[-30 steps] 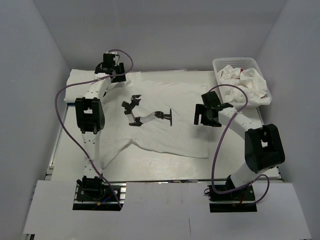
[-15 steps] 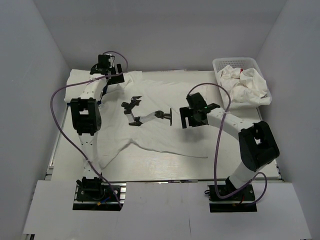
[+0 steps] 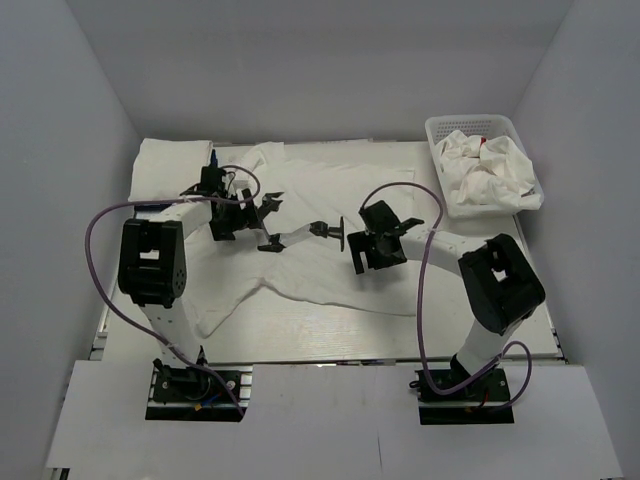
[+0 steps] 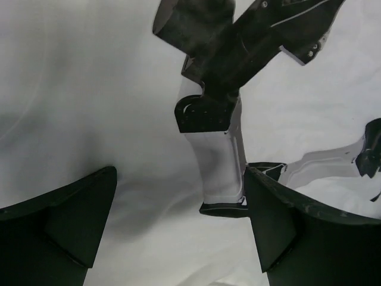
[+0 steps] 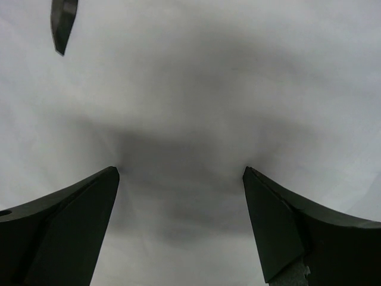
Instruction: Fold and stack the t-shirts
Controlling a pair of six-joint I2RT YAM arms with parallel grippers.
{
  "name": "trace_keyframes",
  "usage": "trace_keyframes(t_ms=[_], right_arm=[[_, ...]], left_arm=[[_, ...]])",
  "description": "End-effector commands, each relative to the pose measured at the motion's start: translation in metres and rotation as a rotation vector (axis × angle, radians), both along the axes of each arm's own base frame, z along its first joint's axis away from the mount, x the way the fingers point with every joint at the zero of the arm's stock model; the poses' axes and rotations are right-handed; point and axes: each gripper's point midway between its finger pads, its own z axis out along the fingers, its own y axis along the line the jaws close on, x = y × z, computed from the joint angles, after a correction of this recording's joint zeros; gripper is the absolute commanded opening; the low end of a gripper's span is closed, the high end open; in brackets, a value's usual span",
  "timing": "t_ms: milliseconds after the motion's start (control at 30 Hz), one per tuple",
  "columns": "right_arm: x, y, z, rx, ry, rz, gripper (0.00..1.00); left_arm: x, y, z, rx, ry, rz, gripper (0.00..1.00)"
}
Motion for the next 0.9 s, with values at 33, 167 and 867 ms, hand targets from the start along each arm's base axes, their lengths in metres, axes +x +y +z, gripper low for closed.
trace_keyframes(t_ms=[33,167,867], right_arm=[[-0.023,-0.02,-0.009,-0.018,0.035,-0.061,0.9],[-0.046,-0.051,-0.01,-0.099,0.072,-0.149,0.9],[-0.006,0.006,0.093,0.123,-0.176,0.085,0.9]], left_arm=[[-0.024,-0.024,0.005,-0.106,-0.001,-0.007,1.0],[-0.071,-0.036,-0.019,-0.125,0.136,-0.032,1.0],[-0.044,-0.052,0.09,0.2,0.027,-0.023,1.0]])
